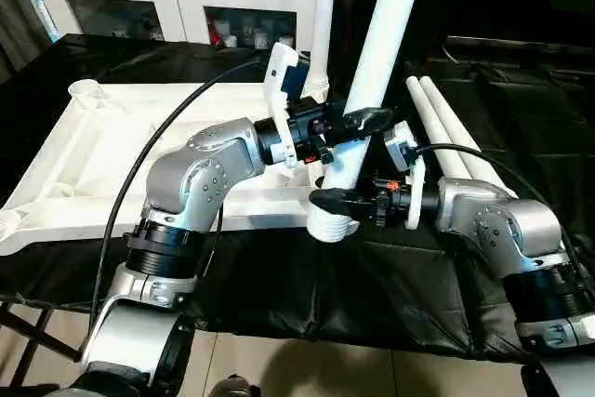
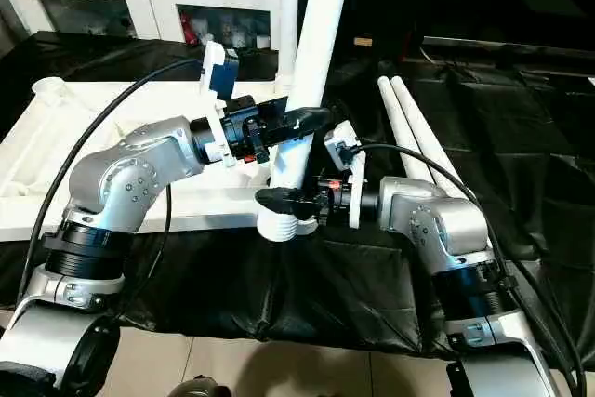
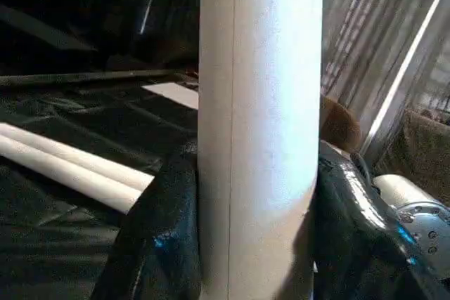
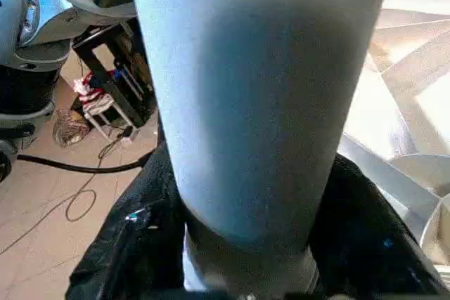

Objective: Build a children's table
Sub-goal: Pick table leg, then insert table leg to table base

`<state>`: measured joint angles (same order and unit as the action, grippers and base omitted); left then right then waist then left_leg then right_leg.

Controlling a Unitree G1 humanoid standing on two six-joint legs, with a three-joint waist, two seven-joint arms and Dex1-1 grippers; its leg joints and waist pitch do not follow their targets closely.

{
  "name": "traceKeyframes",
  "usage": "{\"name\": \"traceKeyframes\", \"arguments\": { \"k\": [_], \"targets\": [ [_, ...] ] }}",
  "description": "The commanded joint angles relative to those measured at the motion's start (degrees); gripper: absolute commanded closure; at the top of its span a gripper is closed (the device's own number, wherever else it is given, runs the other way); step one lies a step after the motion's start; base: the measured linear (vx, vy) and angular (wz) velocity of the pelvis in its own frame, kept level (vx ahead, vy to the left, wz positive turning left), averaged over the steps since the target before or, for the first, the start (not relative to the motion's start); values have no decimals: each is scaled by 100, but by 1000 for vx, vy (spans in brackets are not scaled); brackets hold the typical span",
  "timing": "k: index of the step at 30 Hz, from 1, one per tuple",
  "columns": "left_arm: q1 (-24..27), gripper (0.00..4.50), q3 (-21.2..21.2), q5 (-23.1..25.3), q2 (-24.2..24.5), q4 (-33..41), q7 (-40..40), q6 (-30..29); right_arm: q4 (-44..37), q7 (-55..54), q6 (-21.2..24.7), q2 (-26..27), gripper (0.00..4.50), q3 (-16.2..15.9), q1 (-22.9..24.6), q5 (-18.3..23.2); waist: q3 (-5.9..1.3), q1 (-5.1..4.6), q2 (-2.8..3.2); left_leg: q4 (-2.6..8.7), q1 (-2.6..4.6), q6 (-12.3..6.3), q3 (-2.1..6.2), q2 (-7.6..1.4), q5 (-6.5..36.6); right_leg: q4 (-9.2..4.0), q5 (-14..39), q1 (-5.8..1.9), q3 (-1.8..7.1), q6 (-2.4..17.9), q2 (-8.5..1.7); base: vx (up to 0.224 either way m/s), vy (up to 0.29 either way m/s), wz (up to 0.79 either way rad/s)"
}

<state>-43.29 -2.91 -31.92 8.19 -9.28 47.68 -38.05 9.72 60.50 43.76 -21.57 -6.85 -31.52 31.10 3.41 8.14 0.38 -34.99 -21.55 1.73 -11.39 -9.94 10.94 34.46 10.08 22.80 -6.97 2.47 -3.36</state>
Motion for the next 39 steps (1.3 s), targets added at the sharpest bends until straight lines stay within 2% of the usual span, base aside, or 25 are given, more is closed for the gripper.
{"name": "traceKeyframes", "arguments": {
  "k": [1, 6, 7, 9, 11, 13, 15, 17, 20, 23, 24, 25, 26, 27, 28, 29, 30, 31, 32, 34, 35, 36, 37, 38, 39],
  "targets": [
    [-86, 266, -36, -127, 16, 138, 202, -16, 70, -12, 89, -41, 253, 68, 16, 61, -470, 0, -64, 330, 79, -321, 214, -393, 304, -420, 1372, -352, 411, 593, -627, 0, 0, 0],
    [-98, 267, 24, -107, 16, 101, 93, -34, 54, -31, 58, -3, 254, 112, 59, 70, -476, 1, -53, 330, 80, -311, 221, -401, 295, -409, 1291, -354, 409, 620, -629, 0, 0, 0],
    [-100, 211, 38, -84, 15, 89, 66, 7, 49, -77, 30, 16, 254, 127, 75, 61, -476, 1, -54, 327, 79, -313, 219, -398, 298, -410, 1284, -354, 410, 623, -629, 0, 0, 0],
    [-108, 197, 154, -157, -29, 36, 23, 27, 37, -170, -56, 68, 254, 166, 113, 31, -475, -2, -53, 326, 77, -309, 214, -394, 311, -415, 1284, -354, 411, 643, -635, 0, 0, 0],
    [-110, 190, 275, -134, -80, -55, -70, 201, 37, -298, -133, 147, 255, 252, 134, 26, -475, 0, -55, 327, 75, -306, 217, -388, 324, -427, 1327, -354, 408, 628, -635, 0, 0, 0],
    [-72, 161, 335, -14, -130, -116, -12, 707, 30, -399, -192, 212, 259, 324, 150, 32, -476, 6, -47, 332, 73, -302, 226, -394, 329, -441, 1342, -356, 408, 594, -639, 0, 0, 0],
    [-78, 152, 697, -94, -337, -219, -224, 1223, 124, -721, -418, 394, 260, 505, 141, -14, -483, -11, -50, 331, 72, -278, 221, -397, 316, -425, 1229, -359, 408, 624, -643, 0, 0, 0],
    [-97, 152, 810, -158, -344, -272, -216, 1293, 188, -910, -584, 497, 260, 596, 140, -59, -483, -9, -63, 328, 75, -252, 215, -390, 359, -421, 1262, -356, 406, 650, -652, 0, 0, 0],
    [-149, 152, 832, -5, -169, -568, -63, 1582, 380, -1298, -964, 638, 260, 705, 134, -252, -478, -20, -39, 341, 96, -243, 214, -392, 346, -422, 1315, -334, 406, 587, -625, 0, 0, 0],
    [-129, 152, -6, 1182, 534, -1460, 332, 2533, 786, -1976, -1791, 677, 260, 738, 120, -827, -477, -39, -16, 371, 122, -144, 239, -365, 426, -462, 1584, -312, 409, 224, -613, 0, 0, 0],
    [-82, 152, -306, 1472, 713, -1690, 592, 2799, 868, -2136, -1931, 648, 260, 727, 116, -976, -471, -42, -7, 383, 134, -105, 239, -370, 436, -475, 1624, -302, 415, 160, -616, 0, 0, 0],
    [-64, 152, -397, 1560, 759, -1765, 668, 2871, 886, -2175, -1963, 635, 261, 722, 118, -1015, -480, -40, 0, 383, 143, -80, 237, -377, 430, -460, 1581, -302, 421, 159, -623, 0, 0, 0],
    [4, 152, -744, 1927, 919, -2085, 955, 3200, 911, -2314, -2093, 582, 261, 701, 137, -1165, -483, -43, 0, 384, 134, -54, 238, -390, 396, -429, 1413, -312, 428, 238, -630, 0, 0, 0],
    [4, 152, -744, 1927, 919, -2085, 955, 3200, 911, -2314, -2093, 582, 261, 701, 137, -1165, -483, -37, 8, 384, 141, -67, 238, -396, 397, -431, 1361, -303, 431, 261, -630, 0, 0, 0],
    [69, 152, -1027, 2181, 1042, -2375, 1307, 3430, 884, -2394, -2105, 557, 261, 715, 164, -1225, -483, -35, 12, 386, 146, -80, 232, -405, 400, -412, 1231, -296, 439, 357, -637, 0, 0, 0],
    [76, 152, -1107, 2261, 1076, -2521, 1446, 3521, 870, -2409, -2111, 567, 261, 736, 171, -1227, -503, -20, 115, 378, 140, -62, 241, -419, 398, -356, 1040, -313, 444, 478, -663, 0, 0, 0],
    [71, 152, -1153, 2305, 1094, -2618, 1512, 3563, 848, -2421, -2120, 574, 261, 755, 181, -1224, -505, -43, 58, 373, 134, -81, 227, -425, 405, -357, 841, -320, 441, 575, -651, 0, 0, 0],
    [63, 152, -1200, 2346, 1110, -2724, 1583, 3602, 827, -2447, -2137, 582, 261, 781, 190, -1224, -511, -40, 79, 372, 130, -81, 232, -424, 417, -342, 775, -329, 441, 637, -663, 0, 0, 0],
    [12, 152, -1294, 2447, 1132, -3029, 1710, 3743, 797, -2475, -2178, 589, 261, 809, 220, -1234, -510, -37, 66, 368, 122, -78, 227, -427, 467, -335, 728, -338, 441, 727, -681, 0, 0, 0],
    [-105, 152, -1415, 2599, 1142, -3583, 1963, 4094, 815, -2547, -2309, 604, 261, 826, 258, -1286, -487, -31, 62, 367, 112, -128, 210, -385, 579, -408, 932, -334, 436, 695, -666, 0, 0, 0],
    [-142, 152, -1436, 2629, 1140, -3749, 2049, 4191, 813, -2553, -2328, 604, 261, 823, 277, -1293, -494, -28, 63, 374, 115, -93, 224, -394, 623, -393, 1063, -354, 432, 661, -676, 0, 0, 0],
    [-183, 182, -1441, 2674, 1130, -3884, 2059, 4267, 809, -2549, -2346, 599, 261, 810, 294, -1300, -488, -28, 69, 381, 127, -82, 228, -417, 666, -398, 1133, -339, 429, 660, -677, 0, 0, 0],
    [-213, 182, -1445, 2707, 1124, -3983, 2067, 4322, 807, -2545, -2358, 596, 261, 800, 306, -1305, -487, -38, 66, 379, 120, -101, 223, -407, 672, -415, 1160, -339, 427, 652, -666, 0, 0, 0],
    [-402, 189, -1559, 2975, 1120, -4550, 2056, 4623, 746, -2532, -2378, 572, 261, 770, 382, -1334, -476, -56, 166, 381, 146, -68, 225, -417, 816, -470, 1235, -307, 421, 642, -658, 0, 0, 0],
    [-462, 195, -1621, 3073, 1133, -4729, 2093, 4699, 707, -2522, -2376, 556, 261, 752, 415, -1349, -495, -52, 115, 381, 147, -41, 241, -405, 855, -434, 1211, -354, 425, 616, -659, 0, 0, 0]
  ]
}}
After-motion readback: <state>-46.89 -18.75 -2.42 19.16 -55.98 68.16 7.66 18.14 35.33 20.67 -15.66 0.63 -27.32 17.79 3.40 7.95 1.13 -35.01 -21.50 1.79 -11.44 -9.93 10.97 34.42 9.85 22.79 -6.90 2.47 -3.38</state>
